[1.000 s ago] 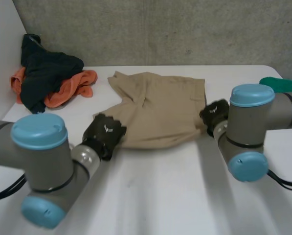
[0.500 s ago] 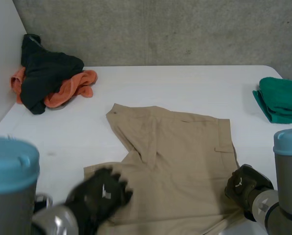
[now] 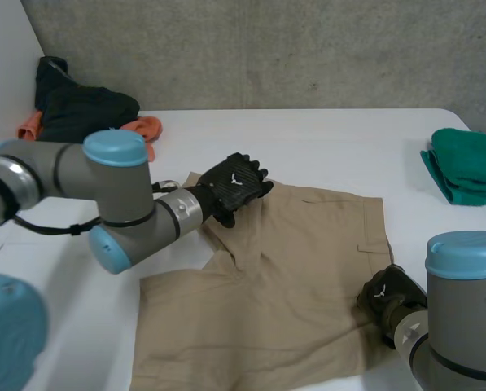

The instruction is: Fold the laundry.

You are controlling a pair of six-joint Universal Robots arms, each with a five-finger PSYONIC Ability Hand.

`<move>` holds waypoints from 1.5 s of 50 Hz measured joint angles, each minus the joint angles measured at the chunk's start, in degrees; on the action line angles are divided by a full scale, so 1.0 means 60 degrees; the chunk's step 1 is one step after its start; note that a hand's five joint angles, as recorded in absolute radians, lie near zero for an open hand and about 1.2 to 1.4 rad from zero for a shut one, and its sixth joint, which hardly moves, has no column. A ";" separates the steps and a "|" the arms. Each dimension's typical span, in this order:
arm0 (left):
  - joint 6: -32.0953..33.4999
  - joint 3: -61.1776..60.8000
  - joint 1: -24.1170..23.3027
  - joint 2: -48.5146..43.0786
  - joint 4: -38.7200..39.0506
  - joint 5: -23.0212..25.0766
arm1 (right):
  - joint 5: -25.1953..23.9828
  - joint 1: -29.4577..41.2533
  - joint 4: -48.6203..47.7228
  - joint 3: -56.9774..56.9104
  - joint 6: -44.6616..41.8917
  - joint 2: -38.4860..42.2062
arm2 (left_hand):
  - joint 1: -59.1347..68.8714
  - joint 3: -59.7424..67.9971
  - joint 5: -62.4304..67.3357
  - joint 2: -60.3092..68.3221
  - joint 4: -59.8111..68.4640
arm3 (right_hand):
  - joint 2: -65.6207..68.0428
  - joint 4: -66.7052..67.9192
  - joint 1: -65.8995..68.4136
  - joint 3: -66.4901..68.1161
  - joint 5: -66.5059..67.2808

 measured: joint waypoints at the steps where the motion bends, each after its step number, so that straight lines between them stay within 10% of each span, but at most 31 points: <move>1: 0.0005 0.0287 0.0013 -0.0270 -0.0006 0.0053 | 0.0003 0.0000 -0.0037 0.0011 0.0000 0.0049 | 0.0485 0.0426 0.0455 0.0459 0.0462 | 0.0000 0.0000 0.0000 -0.0001 0.0005; 20: 0.0031 0.2199 -0.0141 -0.2115 0.0086 -0.0009 | 0.0003 -0.0115 -0.0295 0.0148 0.0177 0.0208 | 0.6774 0.7196 0.6903 0.7250 0.7274 | 0.0000 -0.0001 0.0207 0.0000 0.0049; 48: 0.0809 -0.3745 0.0254 0.2144 -0.0126 -0.6186 | -0.0030 0.0032 -0.0488 -0.0084 0.0814 -0.0020 | 0.6773 0.7219 0.6904 0.7276 0.7308 | 0.0000 -0.0001 0.0278 -0.0001 0.0050; 56: 0.0220 -0.4030 0.0156 0.2356 -0.0339 -0.6247 | -0.0073 0.0069 -0.0481 -0.0093 0.1118 -0.0034 | -0.1649 -0.1248 -0.1365 -0.1268 -0.1313 | 0.0000 -0.0001 0.0278 0.0000 0.0050; 75: -0.3824 -0.8218 0.0155 0.7944 -0.2206 -0.4607 | -0.0010 -0.0052 -0.0529 -0.0289 0.1903 -0.0172 | 0.0018 0.0062 0.0078 0.0039 0.0079 | 0.0000 -0.0001 0.0278 0.0000 0.0050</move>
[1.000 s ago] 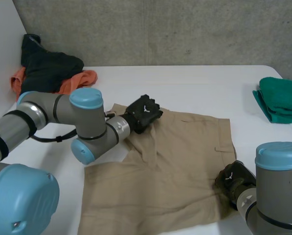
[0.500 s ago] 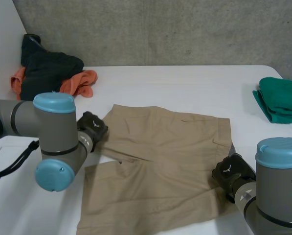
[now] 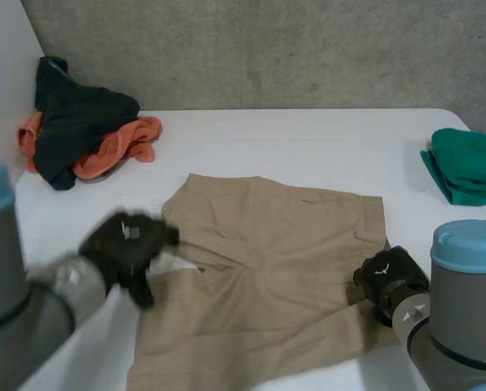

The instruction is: Fold the laundry.

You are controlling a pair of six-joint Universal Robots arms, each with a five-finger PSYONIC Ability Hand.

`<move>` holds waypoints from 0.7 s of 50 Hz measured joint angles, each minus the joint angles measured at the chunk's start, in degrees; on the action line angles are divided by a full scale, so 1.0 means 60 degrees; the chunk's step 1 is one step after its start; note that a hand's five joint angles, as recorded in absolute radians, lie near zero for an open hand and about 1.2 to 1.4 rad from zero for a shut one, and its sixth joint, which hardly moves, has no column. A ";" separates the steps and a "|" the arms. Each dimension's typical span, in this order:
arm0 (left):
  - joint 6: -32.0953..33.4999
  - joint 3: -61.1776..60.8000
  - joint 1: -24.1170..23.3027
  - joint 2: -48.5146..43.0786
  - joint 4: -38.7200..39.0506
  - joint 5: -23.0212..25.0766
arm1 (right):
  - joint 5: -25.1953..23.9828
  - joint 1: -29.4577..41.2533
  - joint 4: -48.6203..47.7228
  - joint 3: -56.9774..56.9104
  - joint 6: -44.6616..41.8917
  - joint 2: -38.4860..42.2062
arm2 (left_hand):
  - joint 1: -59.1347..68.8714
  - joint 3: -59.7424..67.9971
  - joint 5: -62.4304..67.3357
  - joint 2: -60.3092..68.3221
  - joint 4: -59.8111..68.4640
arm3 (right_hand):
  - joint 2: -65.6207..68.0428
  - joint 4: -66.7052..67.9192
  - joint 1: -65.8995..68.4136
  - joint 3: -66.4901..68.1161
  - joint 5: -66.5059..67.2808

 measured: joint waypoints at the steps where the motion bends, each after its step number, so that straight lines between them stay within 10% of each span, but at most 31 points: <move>1: -0.0044 -0.0646 -0.0032 0.0390 -0.0242 0.0360 | 0.0007 -0.0013 -0.0020 -0.0001 0.0004 -0.0008 | 0.0136 0.0114 0.0116 0.0124 0.0135 | 0.0000 0.0000 0.0000 -0.0001 0.0000; 14: -0.0039 -0.2964 -0.0139 0.0738 0.0670 0.1387 | 0.0034 -0.0038 -0.0079 0.0049 0.0022 -0.0218 | 0.0471 0.0500 0.0568 0.0539 0.0551 | 0.0000 0.0000 0.0000 0.0000 0.0001; 19: -0.0014 -0.2784 -0.0141 -0.0295 0.1409 0.0889 | 0.0051 -0.0045 -0.0016 0.0130 0.0085 -0.0510 | 0.6367 0.6272 0.6240 0.6352 0.6324 | 0.0000 0.0000 0.0000 -0.0001 0.0000; 24: 0.0054 -0.2578 -0.0460 -0.0526 0.1554 0.0076 | 0.0046 -0.0056 0.0278 0.0265 -0.0041 -0.1069 | 0.6593 0.7122 0.6995 0.7207 0.7191 | 0.0000 0.0001 0.0000 -0.0001 0.0002; 35: 0.0477 -0.2605 -0.1801 0.0489 -0.0994 -0.0152 | -0.0263 -0.0113 0.3224 0.1224 -0.2384 -0.2462 | 0.6593 0.7127 0.7007 0.7226 0.7193 | 0.0002 0.0001 0.0000 -0.0001 0.0002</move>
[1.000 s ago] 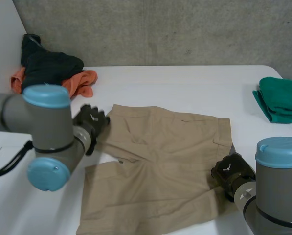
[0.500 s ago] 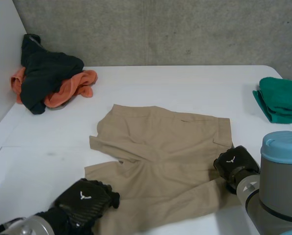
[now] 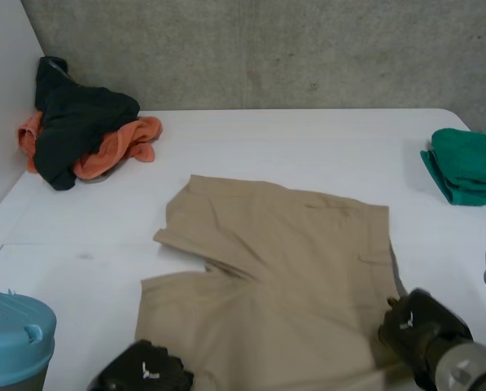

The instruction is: Fold the laundry.

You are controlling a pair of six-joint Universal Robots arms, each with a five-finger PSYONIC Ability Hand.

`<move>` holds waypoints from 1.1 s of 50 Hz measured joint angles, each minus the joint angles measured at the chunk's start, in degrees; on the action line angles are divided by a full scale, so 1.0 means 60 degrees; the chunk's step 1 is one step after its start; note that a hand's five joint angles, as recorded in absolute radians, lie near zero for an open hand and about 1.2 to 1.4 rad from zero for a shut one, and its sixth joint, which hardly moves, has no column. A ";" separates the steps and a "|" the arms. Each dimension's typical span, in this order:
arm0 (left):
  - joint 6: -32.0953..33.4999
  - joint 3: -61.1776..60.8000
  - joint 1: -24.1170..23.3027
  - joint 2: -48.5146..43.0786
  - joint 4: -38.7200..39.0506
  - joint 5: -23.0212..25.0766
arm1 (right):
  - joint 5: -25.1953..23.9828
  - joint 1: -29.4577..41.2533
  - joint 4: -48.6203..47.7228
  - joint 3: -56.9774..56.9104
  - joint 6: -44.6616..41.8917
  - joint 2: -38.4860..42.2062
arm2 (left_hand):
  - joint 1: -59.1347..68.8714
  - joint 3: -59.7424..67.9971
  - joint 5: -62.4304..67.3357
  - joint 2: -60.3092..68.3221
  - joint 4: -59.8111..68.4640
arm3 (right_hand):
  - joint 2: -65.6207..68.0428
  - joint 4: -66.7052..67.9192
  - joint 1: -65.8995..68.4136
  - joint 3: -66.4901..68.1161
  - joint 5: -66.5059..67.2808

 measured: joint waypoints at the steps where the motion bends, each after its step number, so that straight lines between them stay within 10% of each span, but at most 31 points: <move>1: 0.0014 0.0021 -0.0015 0.0011 -0.0069 0.0015 | -0.0025 -0.0007 0.0049 0.0021 -0.0079 -0.0027 | 0.0000 0.0000 0.0000 0.0000 0.0000 | 0.0000 0.0000 0.0000 0.0000 0.0000; 13: 0.0362 0.2072 0.0428 -0.1058 0.2566 0.0019 | -0.0556 -0.0125 -0.1682 -0.1280 0.1009 0.0695 | 0.0078 0.0034 0.0060 0.0013 0.0038 | 0.0000 0.0000 0.0000 0.0001 -0.0001; 23: 0.1590 0.5861 0.0812 -0.4411 0.6070 -0.0262 | 0.0518 -0.0148 -0.4128 -0.3629 0.1930 0.2995 | 0.0079 0.0036 0.0060 0.0014 0.0041 | 0.0000 0.0000 0.0000 0.0001 -0.0002; 32: 0.1859 0.9995 0.0774 -0.7965 0.6725 -0.0928 | 0.1187 -0.0117 -0.6931 -0.5150 0.0980 0.5234 | 0.0079 0.0041 0.0060 0.0022 0.0044 | -0.0018 -0.0020 -0.0017 -0.0019 -0.0028; 37: 0.1923 1.1690 0.0723 -0.9191 0.6697 -0.1270 | 0.1532 -0.0118 -0.8239 -0.6163 0.0000 0.6426 | -0.1061 -0.1288 -0.1193 -0.1497 -0.1347 | -0.6709 -0.6503 -0.6595 -0.6491 -0.6759; 44: 0.1821 1.1940 0.0408 -0.9257 0.6668 -0.1269 | 0.1838 -0.0132 -0.8500 -0.6444 0.0517 0.6292 | -0.9037 -0.9211 -0.9076 -0.9281 -0.9367 | -0.9253 -0.9452 -0.9137 -0.9438 -0.9464; 55: 0.1059 0.9102 -0.0179 -0.6058 0.6626 -0.1211 | 0.0580 -0.0600 -0.4754 -0.4843 0.2562 0.3038 | -0.9037 -0.9325 -0.9136 -0.9405 -0.9475 | -0.9253 -0.9445 -0.9137 -0.9439 -0.9465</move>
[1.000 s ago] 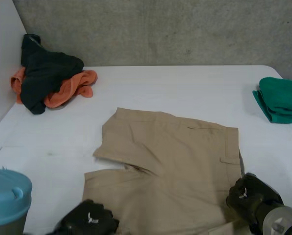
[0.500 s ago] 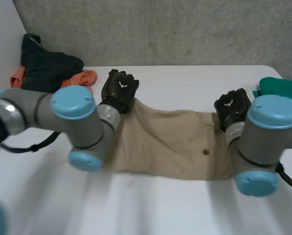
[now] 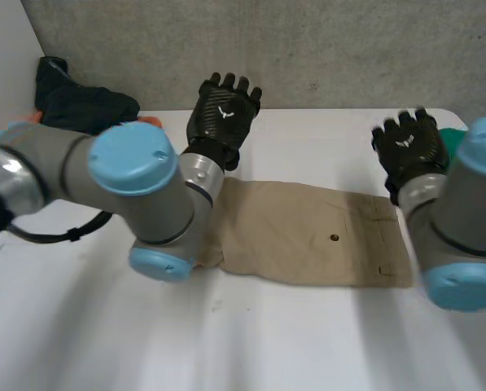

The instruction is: Fold the laundry.

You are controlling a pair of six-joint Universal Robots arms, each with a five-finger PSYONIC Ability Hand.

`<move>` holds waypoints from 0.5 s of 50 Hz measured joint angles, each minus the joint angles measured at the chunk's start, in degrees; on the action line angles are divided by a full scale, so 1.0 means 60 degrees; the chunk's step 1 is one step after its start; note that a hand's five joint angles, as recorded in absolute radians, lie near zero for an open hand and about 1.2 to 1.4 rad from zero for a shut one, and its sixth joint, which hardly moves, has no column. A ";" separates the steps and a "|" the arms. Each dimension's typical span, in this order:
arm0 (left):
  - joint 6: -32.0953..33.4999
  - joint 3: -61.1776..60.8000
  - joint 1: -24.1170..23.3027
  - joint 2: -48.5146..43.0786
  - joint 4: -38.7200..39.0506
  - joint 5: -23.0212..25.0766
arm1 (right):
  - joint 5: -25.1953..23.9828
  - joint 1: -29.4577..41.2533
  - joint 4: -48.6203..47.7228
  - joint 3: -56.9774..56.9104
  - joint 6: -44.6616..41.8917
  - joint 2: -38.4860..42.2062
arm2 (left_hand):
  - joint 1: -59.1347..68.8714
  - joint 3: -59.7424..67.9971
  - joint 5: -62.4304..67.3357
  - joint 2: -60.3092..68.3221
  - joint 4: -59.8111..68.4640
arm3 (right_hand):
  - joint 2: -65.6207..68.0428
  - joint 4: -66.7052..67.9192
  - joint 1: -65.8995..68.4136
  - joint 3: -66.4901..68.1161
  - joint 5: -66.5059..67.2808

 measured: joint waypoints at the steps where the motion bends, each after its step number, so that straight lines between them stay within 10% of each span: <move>1: -0.0129 -0.0293 -0.0008 0.0300 0.0000 0.0004 | -0.0135 -0.0114 0.0464 0.0146 0.0260 -0.0190 | 0.0000 0.0000 0.0000 0.0000 0.0000 | 0.0000 -0.0007 0.0000 0.0000 0.0000; 8: -0.1287 -0.2554 0.0041 0.2206 -0.0027 0.0417 | -0.1338 -0.1154 0.2848 0.1544 0.2305 -0.0849 | -0.0001 0.0000 0.0000 -0.0008 0.0000 | 0.0025 0.0049 0.0037 0.0046 0.0069; 18: -0.2192 -0.4234 0.0121 0.2937 0.0002 0.1379 | -0.3219 -0.2215 0.1219 0.2997 0.2797 -0.0111 | -0.0001 0.0000 0.0000 -0.0008 0.0000 | 0.0917 0.0936 0.0671 0.0935 0.0874; 25: -0.2218 -0.4366 0.0136 0.2912 0.0000 0.1374 | -0.2638 -0.2467 0.0224 0.2968 0.2639 0.0523 | -0.0001 0.0000 0.0000 -0.0008 0.0000 | 0.7517 0.8972 0.4643 0.8947 0.8244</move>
